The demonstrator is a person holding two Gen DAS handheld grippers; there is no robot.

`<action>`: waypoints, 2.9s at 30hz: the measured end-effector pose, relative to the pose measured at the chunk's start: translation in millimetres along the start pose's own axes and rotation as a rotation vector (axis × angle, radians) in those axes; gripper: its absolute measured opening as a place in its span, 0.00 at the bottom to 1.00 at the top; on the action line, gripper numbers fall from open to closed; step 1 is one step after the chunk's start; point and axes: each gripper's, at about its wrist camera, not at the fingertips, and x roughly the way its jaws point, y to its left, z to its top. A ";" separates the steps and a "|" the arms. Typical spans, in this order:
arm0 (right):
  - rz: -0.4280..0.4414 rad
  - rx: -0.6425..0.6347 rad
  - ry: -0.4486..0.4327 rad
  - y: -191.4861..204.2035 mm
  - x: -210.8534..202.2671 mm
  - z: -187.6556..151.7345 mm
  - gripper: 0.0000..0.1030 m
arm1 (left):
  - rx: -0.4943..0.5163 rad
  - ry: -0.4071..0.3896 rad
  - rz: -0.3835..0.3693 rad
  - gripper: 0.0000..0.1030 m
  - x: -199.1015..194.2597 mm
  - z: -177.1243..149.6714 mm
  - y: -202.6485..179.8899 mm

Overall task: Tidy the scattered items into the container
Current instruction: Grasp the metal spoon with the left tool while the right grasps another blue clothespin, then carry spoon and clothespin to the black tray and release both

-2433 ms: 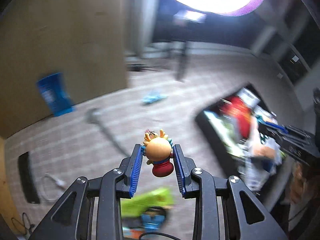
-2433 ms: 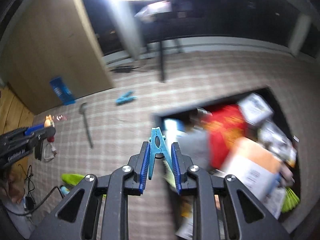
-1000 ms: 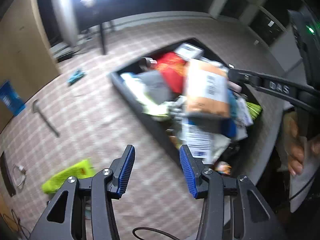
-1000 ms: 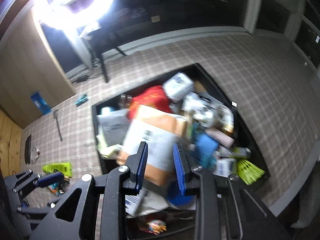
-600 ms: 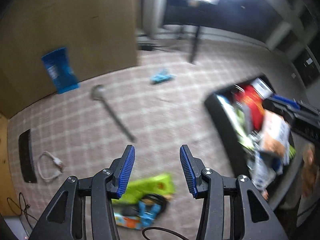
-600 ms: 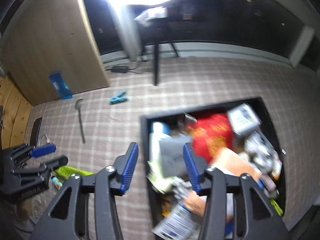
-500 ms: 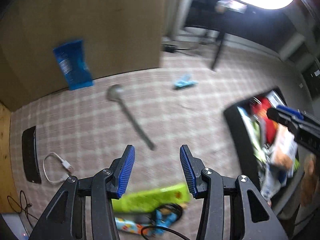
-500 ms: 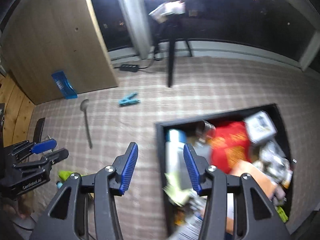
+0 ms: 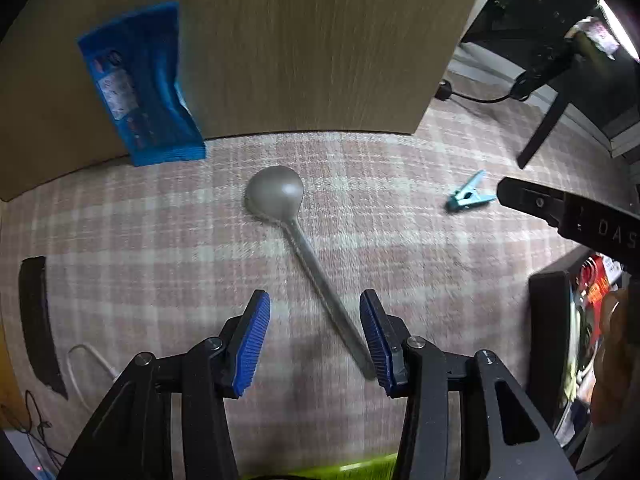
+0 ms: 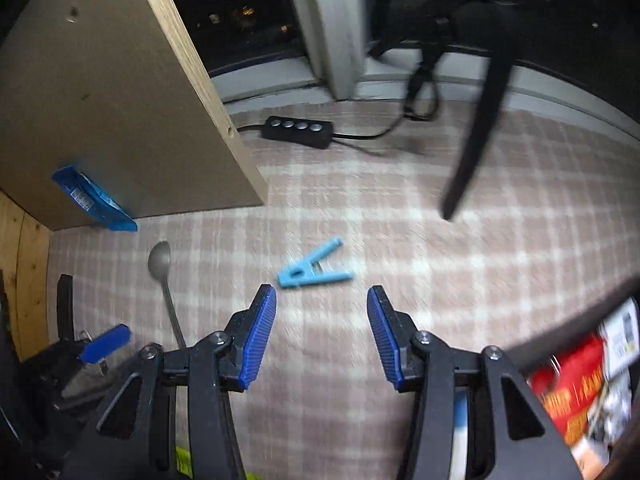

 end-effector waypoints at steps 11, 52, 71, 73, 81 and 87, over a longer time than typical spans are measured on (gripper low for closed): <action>-0.018 -0.108 0.049 18.7 40.6 10.2 0.54 | 0.000 0.007 0.032 0.42 26.8 -1.5 -17.3; 0.000 -0.011 -0.068 -21.9 -46.1 -36.8 0.41 | 0.062 -0.165 0.021 0.07 -87.0 -113.0 -60.4; -0.170 0.288 -0.180 -208.4 -184.8 -187.2 0.41 | 0.498 -0.167 -0.187 0.07 -128.6 -146.4 -280.9; -0.181 0.324 -0.176 -226.7 -191.2 -204.1 0.41 | 0.534 -0.158 -0.203 0.07 -131.7 -159.4 -296.8; -0.203 0.406 -0.161 -270.3 -201.6 -250.8 0.41 | 0.671 -0.119 -0.240 0.07 -131.4 -208.4 -365.5; -0.203 0.434 -0.161 -284.5 -205.0 -267.1 0.41 | 0.725 -0.103 -0.246 0.07 -129.5 -226.5 -393.4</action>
